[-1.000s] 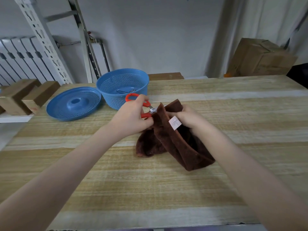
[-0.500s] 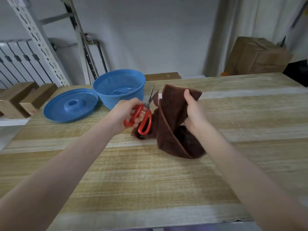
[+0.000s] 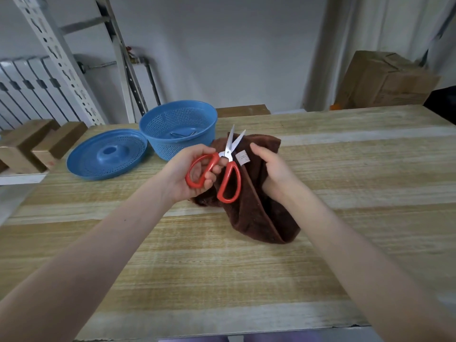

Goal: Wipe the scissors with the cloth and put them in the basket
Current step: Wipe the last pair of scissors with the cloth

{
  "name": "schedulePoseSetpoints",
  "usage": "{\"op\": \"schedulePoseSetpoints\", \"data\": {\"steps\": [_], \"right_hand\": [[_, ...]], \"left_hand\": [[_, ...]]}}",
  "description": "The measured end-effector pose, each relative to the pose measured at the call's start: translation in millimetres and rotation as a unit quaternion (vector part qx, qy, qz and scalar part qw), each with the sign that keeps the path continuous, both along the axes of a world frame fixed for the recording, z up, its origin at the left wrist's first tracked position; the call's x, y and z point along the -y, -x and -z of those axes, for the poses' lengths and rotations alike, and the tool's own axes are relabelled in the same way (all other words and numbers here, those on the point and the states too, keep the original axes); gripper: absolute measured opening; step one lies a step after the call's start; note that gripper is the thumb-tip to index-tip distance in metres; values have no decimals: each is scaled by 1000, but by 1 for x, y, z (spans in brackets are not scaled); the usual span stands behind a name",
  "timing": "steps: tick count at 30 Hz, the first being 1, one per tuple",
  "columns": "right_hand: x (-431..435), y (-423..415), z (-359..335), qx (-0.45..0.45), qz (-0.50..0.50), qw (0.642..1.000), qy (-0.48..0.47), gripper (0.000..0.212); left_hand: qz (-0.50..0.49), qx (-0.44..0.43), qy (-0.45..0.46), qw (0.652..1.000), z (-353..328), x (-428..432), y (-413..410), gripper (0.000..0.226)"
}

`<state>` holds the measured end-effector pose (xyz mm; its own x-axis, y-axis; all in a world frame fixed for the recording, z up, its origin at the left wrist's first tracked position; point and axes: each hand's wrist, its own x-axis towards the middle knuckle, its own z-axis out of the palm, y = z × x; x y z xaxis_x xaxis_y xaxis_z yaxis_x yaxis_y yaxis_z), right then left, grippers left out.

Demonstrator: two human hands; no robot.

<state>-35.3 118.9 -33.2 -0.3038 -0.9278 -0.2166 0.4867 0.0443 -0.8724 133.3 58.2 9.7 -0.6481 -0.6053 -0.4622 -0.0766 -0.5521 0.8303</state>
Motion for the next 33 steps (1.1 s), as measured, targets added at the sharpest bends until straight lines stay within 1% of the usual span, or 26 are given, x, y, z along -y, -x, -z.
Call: {"op": "schedulePoseSetpoints", "data": {"steps": [3,5,7,10,12,14,16,18,19,21,24,26,27,30,33], "right_hand": [[1,9,-3,27,96,995,-21,21],[1,18,-5,39,157,987,-12,24],[0,21,-3,32,173,984,8,26],[-1,12,1,30,178,983,27,11],[0,0,0,54,172,983,39,12],[1,-11,1,62,144,986,49,13],[3,-18,7,28,103,993,49,10],[3,-21,11,-38,71,997,16,12],[3,-22,13,-53,64,997,-4,17],[2,-21,12,-52,71,996,-34,26],[7,-10,10,-48,109,991,-67,33],[10,-7,7,-54,115,989,-81,39],[10,-7,8,-65,116,987,-87,37],[5,-12,10,-71,96,989,-82,22],[5,-16,12,-66,73,990,-96,27]], "left_hand": [[-14,-14,0,1000,1,2,-1,37],[-38,-14,24,999,2,6,-2,30],[-45,-2,42,998,4,8,-3,23],[-14,21,58,998,5,5,1,24],[5,25,56,998,7,1,8,23],[7,26,51,998,7,-2,13,20],[2,40,57,998,7,-3,17,22],[5,54,72,996,6,-4,19,24],[9,58,79,995,6,-4,19,23],[22,55,78,995,6,-5,20,23],[51,51,62,995,5,-4,19,23],[63,59,63,994,4,-3,17,26],[63,60,67,994,3,-2,16,27],[54,56,74,994,2,-1,17,28],[45,55,69,995,5,-2,18,26]]}}
